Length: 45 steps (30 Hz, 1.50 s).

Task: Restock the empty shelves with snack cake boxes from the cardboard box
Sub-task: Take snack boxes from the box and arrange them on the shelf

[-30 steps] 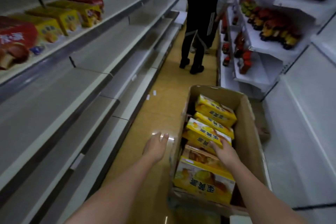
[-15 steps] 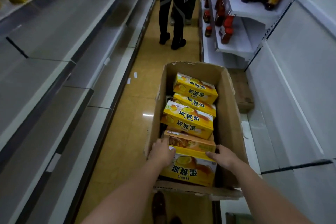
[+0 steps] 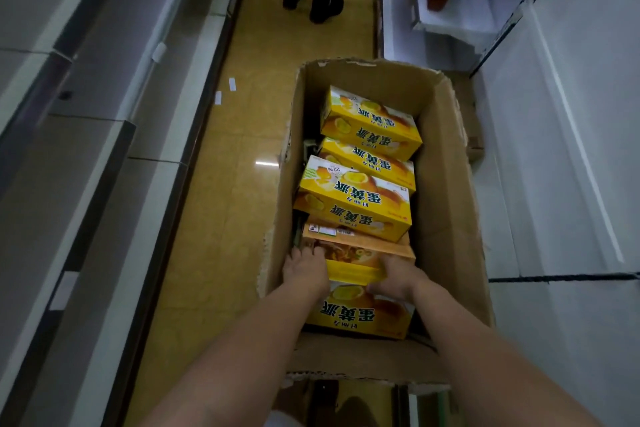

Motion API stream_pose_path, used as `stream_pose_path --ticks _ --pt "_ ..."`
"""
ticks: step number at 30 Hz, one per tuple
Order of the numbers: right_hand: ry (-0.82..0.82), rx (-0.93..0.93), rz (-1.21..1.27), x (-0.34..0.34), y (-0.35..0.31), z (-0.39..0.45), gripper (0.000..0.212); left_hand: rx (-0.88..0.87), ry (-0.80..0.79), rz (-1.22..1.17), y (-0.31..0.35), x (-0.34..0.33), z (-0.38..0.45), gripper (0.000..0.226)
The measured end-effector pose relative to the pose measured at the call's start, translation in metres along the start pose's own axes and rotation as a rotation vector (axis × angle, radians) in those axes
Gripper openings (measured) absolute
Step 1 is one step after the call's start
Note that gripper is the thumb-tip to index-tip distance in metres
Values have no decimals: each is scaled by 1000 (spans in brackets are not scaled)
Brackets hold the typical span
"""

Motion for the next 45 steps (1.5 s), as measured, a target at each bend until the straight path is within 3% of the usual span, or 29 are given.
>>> stream_pose_path --ticks 7,12,18,21,26,28,33,36,40,43,45 --pt "-1 75 -395 -13 -14 3 87 0 -44 206 1 -11 10 82" --pt "7 166 -598 -16 -25 3 84 -39 31 310 0 -13 8 70" --pt "59 260 -761 -19 -38 0 100 -11 19 110 0 -11 3 80" --pt "65 313 -779 -16 -50 -6 89 -3 49 -29 6 0 -5 83" --pt "59 297 -628 20 -61 -15 81 -28 251 -166 0 41 -28 79" --pt "54 256 -518 41 -59 -17 82 -15 390 -240 -6 62 -41 88" --pt "-64 233 -20 77 -50 -31 71 144 742 -591 -22 98 -80 100" --pt "-159 235 157 84 -51 -44 49 204 812 -733 -27 102 -93 103" --pt "-278 245 320 90 -67 -66 47 321 854 -1087 -45 88 -110 102" --pt "-412 320 316 79 -101 -102 18 334 882 -1423 -55 71 -132 101" --pt "-476 366 307 65 -126 -122 11 337 963 -1535 -68 66 -156 96"
Point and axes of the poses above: each hand's wrist, its own z-axis towards the middle knuckle, its own x-axis out of the back of the hand, y = z × x, the point moved 10 cm from there along z, towards the middle knuckle, and after that the axes turned 8 degrees about -x, right-handed, at the moved point
